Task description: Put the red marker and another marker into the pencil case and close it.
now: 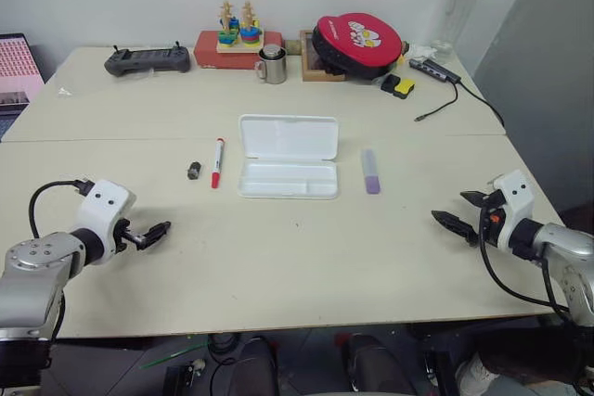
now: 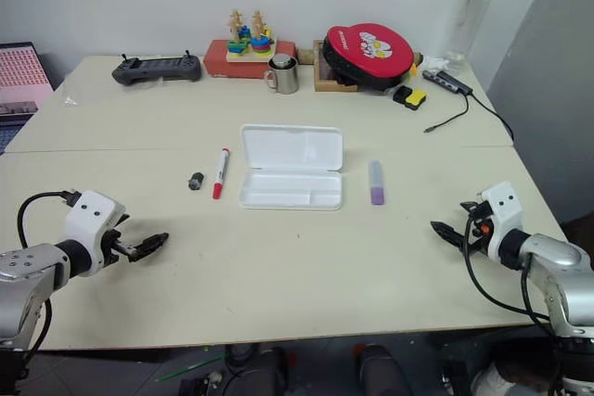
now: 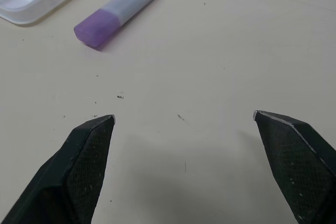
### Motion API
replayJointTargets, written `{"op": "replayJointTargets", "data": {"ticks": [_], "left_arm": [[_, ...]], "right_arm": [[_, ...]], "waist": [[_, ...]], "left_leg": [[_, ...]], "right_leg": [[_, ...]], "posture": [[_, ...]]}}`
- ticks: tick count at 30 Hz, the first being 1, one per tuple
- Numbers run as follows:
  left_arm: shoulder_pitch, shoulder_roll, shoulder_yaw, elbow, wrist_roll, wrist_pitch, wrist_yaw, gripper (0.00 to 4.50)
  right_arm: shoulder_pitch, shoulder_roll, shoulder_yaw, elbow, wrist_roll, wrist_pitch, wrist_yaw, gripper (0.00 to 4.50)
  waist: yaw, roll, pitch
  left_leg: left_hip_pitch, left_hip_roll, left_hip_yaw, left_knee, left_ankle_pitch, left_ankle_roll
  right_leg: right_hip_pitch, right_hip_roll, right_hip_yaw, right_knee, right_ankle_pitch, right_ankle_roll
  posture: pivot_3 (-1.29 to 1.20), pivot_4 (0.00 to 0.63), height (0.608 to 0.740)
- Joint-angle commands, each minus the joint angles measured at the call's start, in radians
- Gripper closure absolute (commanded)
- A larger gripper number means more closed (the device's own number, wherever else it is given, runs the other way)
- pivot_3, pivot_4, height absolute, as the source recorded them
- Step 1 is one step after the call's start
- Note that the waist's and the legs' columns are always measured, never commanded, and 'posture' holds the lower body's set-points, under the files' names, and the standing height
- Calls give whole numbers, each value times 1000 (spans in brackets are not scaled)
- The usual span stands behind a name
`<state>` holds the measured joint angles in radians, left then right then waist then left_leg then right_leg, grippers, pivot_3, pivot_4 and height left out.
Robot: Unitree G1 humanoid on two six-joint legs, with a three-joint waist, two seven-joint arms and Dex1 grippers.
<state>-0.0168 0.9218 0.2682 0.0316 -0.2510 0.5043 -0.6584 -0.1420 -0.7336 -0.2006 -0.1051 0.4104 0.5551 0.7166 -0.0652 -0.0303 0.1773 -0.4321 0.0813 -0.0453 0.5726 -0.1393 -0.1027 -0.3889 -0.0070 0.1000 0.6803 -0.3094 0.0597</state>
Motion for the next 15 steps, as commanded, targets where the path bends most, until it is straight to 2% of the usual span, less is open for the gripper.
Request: {"op": "replayJointTargets", "data": {"ticks": [1, 15], "left_arm": [[25, 8, 15, -1, 26, 14, 3, 0], [-12, 22, 4, -61, 33, 88, -6, 0]], "right_arm": [[-19, 2, -14, 11, -3, -20, 6, 41], [-9, 20, -17, -3, -3, -21, 2, 41]], "waist": [[0, 0, 0], [2, 0, 0]], "left_leg": [[0, 0, 0, 0, 0, 0], [0, 0, 0, 0, 0, 0]], "right_leg": [[0, 0, 0, 0, 0, 0], [0, 0, 0, 0, 0, 0]], "posture": [[0, 150, 740], [0, 150, 740]]}}
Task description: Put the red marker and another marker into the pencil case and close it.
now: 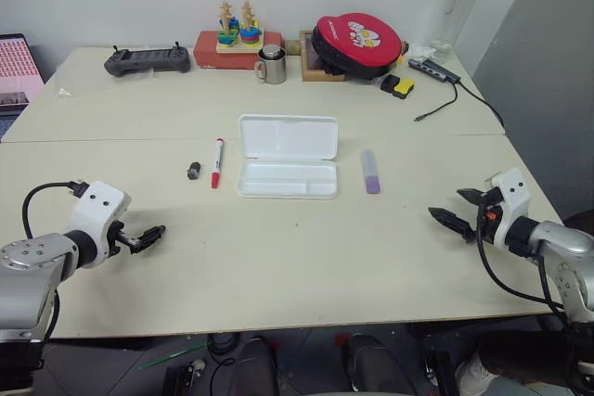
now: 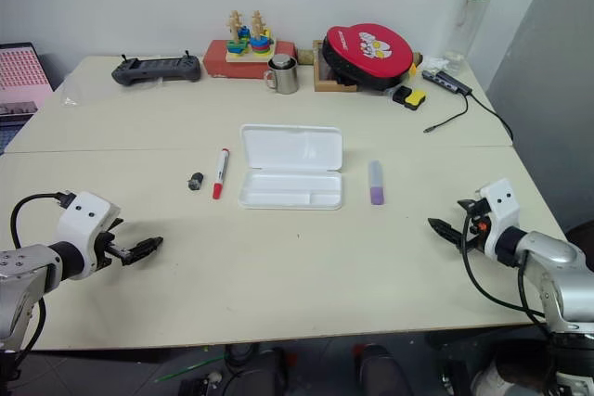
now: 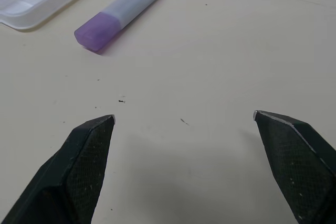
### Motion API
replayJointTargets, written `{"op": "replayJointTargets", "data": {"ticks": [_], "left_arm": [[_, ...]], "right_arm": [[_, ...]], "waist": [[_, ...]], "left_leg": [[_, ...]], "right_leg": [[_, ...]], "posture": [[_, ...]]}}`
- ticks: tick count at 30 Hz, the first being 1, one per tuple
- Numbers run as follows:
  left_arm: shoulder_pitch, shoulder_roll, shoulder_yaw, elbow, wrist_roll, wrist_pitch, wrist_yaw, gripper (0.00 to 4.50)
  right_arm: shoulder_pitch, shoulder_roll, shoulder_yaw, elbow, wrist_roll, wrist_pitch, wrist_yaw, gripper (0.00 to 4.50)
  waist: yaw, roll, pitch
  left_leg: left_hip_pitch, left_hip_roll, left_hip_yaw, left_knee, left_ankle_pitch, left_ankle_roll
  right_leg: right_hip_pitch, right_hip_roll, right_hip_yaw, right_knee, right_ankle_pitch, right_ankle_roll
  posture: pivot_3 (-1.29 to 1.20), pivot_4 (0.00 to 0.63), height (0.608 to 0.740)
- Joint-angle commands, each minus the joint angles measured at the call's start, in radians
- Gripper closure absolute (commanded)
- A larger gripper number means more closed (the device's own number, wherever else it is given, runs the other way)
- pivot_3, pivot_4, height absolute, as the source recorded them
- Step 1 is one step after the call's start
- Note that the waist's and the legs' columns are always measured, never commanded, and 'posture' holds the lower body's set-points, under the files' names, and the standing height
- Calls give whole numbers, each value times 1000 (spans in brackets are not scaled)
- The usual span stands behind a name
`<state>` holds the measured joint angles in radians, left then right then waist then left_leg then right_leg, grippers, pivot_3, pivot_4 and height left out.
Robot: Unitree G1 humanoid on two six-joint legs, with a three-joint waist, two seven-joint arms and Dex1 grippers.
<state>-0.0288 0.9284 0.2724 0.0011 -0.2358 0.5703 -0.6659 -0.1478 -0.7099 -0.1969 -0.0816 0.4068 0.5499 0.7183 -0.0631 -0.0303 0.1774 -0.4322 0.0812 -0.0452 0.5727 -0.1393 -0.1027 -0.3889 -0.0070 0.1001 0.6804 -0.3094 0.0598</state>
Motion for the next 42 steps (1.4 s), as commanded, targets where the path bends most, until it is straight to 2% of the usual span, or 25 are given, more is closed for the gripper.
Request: {"op": "replayJointTargets", "data": {"ticks": [1, 18, 32, 36, 39, 42], "left_arm": [[0, 13, 5, -38, 14, 27, -1, 0], [-48, -42, -16, -43, -4, 54, -14, 0], [-71, -102, -24, -45, -43, -6, -66, 0], [-104, -119, -27, -23, -63, -37, -96, 0], [-108, -123, -39, -91, -123, -40, -182, 0], [-133, -107, -74, -197, -195, -49, -299, 0]], "right_arm": [[-4, -1, -19, -27, 1, -17, 1, 41], [24, 13, -43, -64, 11, -18, -22, 41], [-47, 20, -22, -130, 34, 18, -39, 41], [-102, 23, 58, -210, 55, 71, -8, 41], [-163, 23, 162, -227, 52, 101, 43, 41], [-337, 84, 324, -159, 4, 112, 92, 41]], "waist": [[0, 0, 0], [7, 0, 0], [9, 0, 0], [6, 0, 0], [5, 0, 0], [1, -1, 1]], "left_leg": [[0, 0, 0, 0, 0, 0], [0, 0, 0, 0, 0, 0], [0, 0, 0, 1, 0, 0], [0, 0, 0, 1, 0, 0], [0, 0, -1, 1, 0, 0], [0, 0, -1, 2, 0, 0]], "right_leg": [[0, 0, 0, 0, 0, 0], [0, 0, 0, 0, 0, 1], [1, 0, 0, 0, 2, 4], [1, 0, 0, 1, 3, 5], [1, 1, 0, 1, 3, 5], [0, 1, 0, 0, 3, 5]], "posture": [[0, 150, 740], [0, 150, 740], [0, 150, 740], [0, 150, 740], [0, 150, 740], [0, 150, 740]]}}
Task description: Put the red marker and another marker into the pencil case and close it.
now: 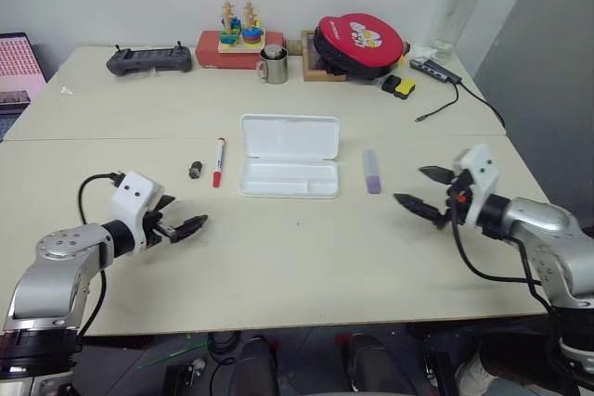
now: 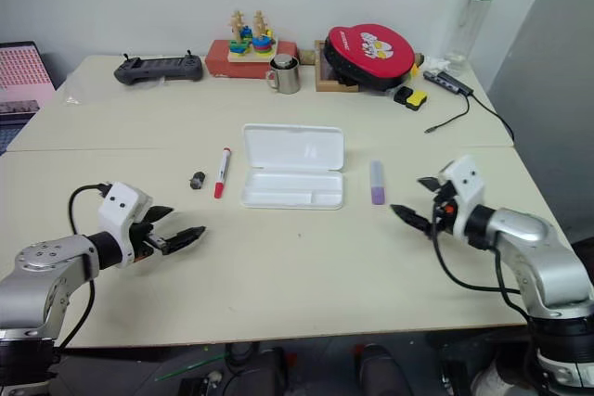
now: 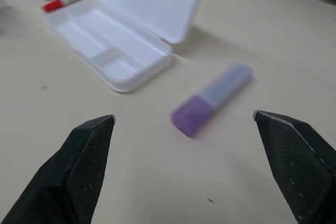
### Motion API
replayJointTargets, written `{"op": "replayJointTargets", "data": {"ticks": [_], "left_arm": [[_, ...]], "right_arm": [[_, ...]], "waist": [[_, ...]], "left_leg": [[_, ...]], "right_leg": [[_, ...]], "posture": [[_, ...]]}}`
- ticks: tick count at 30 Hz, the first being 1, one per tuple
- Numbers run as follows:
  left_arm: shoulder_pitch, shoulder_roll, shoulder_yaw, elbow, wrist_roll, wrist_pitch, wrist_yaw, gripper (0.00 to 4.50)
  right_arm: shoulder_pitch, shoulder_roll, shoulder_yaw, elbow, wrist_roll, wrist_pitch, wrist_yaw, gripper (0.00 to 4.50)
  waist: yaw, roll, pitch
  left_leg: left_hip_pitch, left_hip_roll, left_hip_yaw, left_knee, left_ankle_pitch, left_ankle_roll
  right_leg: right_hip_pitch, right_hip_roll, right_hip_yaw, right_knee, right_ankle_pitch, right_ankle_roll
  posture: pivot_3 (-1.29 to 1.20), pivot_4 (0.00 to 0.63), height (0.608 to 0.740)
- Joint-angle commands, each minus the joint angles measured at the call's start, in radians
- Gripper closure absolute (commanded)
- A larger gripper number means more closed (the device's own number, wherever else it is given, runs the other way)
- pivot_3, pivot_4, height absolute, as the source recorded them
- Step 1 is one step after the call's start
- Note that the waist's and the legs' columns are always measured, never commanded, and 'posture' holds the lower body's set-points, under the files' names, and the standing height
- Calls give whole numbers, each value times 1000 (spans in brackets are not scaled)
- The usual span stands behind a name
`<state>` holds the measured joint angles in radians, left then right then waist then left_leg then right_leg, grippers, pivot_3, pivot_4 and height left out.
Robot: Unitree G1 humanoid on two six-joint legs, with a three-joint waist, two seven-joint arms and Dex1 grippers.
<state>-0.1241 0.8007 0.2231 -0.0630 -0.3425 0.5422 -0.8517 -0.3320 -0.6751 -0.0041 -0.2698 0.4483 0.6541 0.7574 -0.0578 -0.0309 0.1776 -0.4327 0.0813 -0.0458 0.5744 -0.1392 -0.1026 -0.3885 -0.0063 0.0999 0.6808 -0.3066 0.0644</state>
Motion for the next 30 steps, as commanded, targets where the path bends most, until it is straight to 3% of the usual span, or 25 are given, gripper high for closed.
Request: {"op": "replayJointTargets", "data": {"ticks": [1, 9, 17, 20, 30], "left_arm": [[-58, 19, -32, -155, -113, -20, -143, 0], [-149, -3, -76, -148, -127, -25, -158, 0], [-158, -61, -19, -183, -221, 10, -119, 0], [-163, -62, -17, -178, -234, 13, -113, 0], [-169, -56, -38, -166, -229, 8, -93, 0]], "right_arm": [[-221, 77, 200, 64, -63, 8, 81, 41], [-472, 201, 416, 384, -214, -65, 198, 41], [-560, 285, 433, 628, -298, -135, 241, 41], [-576, 302, 454, 684, -341, -155, 252, 463], [-614, 367, 439, 829, -425, -226, 233, 2668]], "waist": [[-5, 0, 1], [7, 0, 1], [5, 0, 1], [3, 0, 1], [2, 0, 1]], "left_leg": [[0, 0, 0, 0, 0, 0], [-2, 0, -1, 0, 0, 0], [-2, 0, -2, -1, 0, 0], [-2, 0, -3, -1, 0, 0], [-2, 0, -3, 0, 0, 0]], "right_leg": [[-1, 0, 0, 0, 0, 0], [-1, 1, -1, 0, 1, 0], [0, 1, -3, 1, 2, -1], [0, 1, -3, 1, 2, -1], [0, 1, -3, 1, 2, -1]], "posture": [[0, 150, 740], [0, 150, 740], [0, 150, 740], [0, 150, 740], [0, 150, 740]]}}
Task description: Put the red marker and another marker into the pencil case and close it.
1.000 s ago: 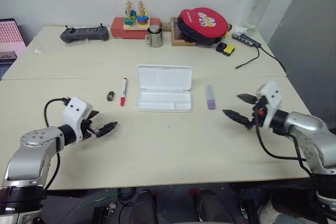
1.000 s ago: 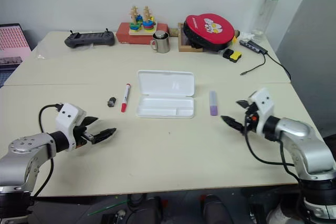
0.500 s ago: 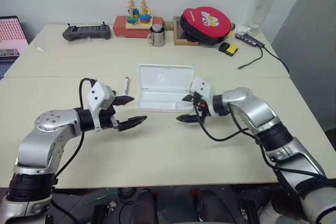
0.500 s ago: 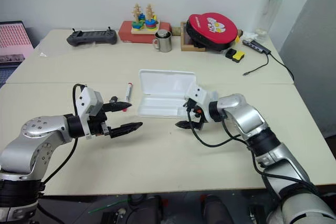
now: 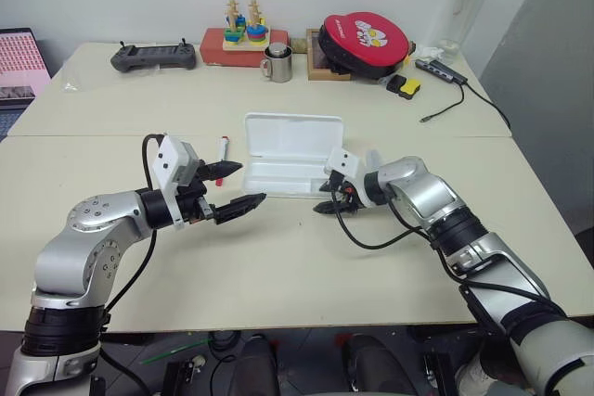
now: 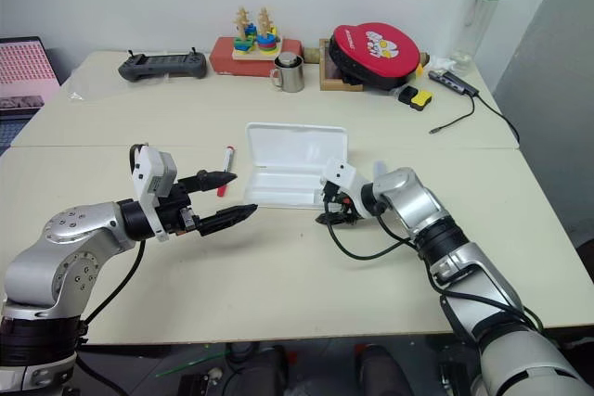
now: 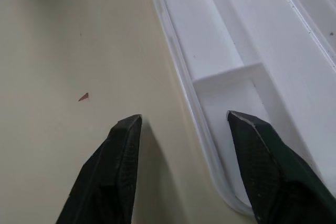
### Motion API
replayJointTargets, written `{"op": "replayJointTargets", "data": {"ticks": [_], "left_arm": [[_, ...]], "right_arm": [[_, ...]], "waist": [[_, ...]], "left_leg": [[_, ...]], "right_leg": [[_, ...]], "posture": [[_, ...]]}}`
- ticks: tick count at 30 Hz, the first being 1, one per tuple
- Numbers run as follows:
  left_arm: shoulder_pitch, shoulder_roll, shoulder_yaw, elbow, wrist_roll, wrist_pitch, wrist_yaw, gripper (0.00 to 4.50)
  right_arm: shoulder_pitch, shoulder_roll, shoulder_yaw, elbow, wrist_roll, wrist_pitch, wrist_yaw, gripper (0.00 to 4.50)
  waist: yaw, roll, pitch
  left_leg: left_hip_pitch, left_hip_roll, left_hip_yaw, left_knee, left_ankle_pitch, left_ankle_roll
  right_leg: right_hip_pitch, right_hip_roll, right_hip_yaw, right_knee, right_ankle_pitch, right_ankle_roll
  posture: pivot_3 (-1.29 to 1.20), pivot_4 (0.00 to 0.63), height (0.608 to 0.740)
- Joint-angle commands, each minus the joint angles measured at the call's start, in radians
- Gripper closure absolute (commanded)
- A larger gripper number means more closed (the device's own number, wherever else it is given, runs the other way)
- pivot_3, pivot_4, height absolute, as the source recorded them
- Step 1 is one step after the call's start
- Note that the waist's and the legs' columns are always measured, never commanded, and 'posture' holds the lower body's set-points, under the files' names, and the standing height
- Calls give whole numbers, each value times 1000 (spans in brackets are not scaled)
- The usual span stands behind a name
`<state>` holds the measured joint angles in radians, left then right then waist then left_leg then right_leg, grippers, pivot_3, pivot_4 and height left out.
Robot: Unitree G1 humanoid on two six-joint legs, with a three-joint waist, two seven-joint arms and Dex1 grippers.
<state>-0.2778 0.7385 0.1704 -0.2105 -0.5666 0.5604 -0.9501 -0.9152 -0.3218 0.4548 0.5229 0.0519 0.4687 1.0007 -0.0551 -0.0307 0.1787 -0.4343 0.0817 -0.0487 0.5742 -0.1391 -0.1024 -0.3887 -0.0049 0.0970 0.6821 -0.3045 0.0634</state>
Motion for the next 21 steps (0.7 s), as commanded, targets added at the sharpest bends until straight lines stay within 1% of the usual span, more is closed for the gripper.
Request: {"op": "replayJointTargets", "data": {"ticks": [1, 2, 5, 6, 7, 9, 11, 13, 17, 21], "left_arm": [[-18, 6, 15, -20, -6, -10, 7, 0], [-19, 6, 15, -18, -4, -11, 8, 0], [-23, 7, 14, -14, -2, -10, 12, 0], [-21, 6, 13, -17, -1, -9, 15, 0], [-21, 4, 13, -18, -2, -7, 19, 0], [-20, 2, 14, -18, -4, -4, 24, 0], [-19, 2, 14, -16, -5, -4, 29, 0], [-14, 3, 17, -17, -7, -3, 32, 0], [10, 14, 35, -14, -9, 3, 35, 0], [43, 31, 40, -3, 10, -10, 35, 0]], "right_arm": [[-32, 15, -21, 42, -30, -45, -5, 2862], [-33, 16, -24, 46, -32, -49, -2, 3163], [-35, 19, -33, 52, -41, -65, 8, 3759], [-32, 17, -35, 49, -42, -75, 12, 3860], [-29, 17, -36, 44, -42, -85, 19, 4320], [-17, 18, -49, 19, -33, -129, 24, 4474], [-1, 16, -56, -15, -26, -159, 32, 4474], [28, -11, -34, -82, -38, -173, 71, 4474], [114, -57, -12, -270, -18, -120, 146, 4474], [176, -83, 2, -373, -28, -79, 150, 4474]], "waist": [[-1, 0, 0], [-1, 0, 0], [-1, 0, 0], [-1, 0, 0], [-1, 0, 0], [-1, 0, 0], [-1, 0, 0], [0, 0, 0], [0, 0, 0], [0, 0, 0]], "left_leg": [[0, 0, 0, 0, 0, 0], [0, 0, 0, 0, 0, 0], [0, 0, 0, 0, 0, 0], [0, 0, 0, 0, 0, 0], [0, 0, 0, 0, 0, 0], [0, 0, 0, 0, 0, 0], [0, 0, 0, 0, 0, 0], [0, 0, 0, 0, 0, 0], [0, 0, 0, 0, 0, 0], [0, 0, 0, -1, 0, 0]], "right_leg": [[0, 0, 0, 0, 0, 0], [0, 0, 0, 0, 0, 0], [0, 0, 0, 0, 0, 0], [0, 0, 0, 0, 0, 0], [0, 0, 0, 0, 0, 0], [0, 0, 0, 0, 0, 0], [0, 0, 0, 0, 0, 0], [0, 0, 0, 0, 0, 0], [0, 0, 0, 0, 0, 0], [0, 0, 0, 0, -1, 1]], "posture": [[0, 150, 740], [0, 150, 740], [0, 150, 740], [0, 150, 740], [0, 150, 740], [0, 150, 740], [0, 150, 740], [0, 150, 740], [0, 150, 740], [0, 150, 740]]}}
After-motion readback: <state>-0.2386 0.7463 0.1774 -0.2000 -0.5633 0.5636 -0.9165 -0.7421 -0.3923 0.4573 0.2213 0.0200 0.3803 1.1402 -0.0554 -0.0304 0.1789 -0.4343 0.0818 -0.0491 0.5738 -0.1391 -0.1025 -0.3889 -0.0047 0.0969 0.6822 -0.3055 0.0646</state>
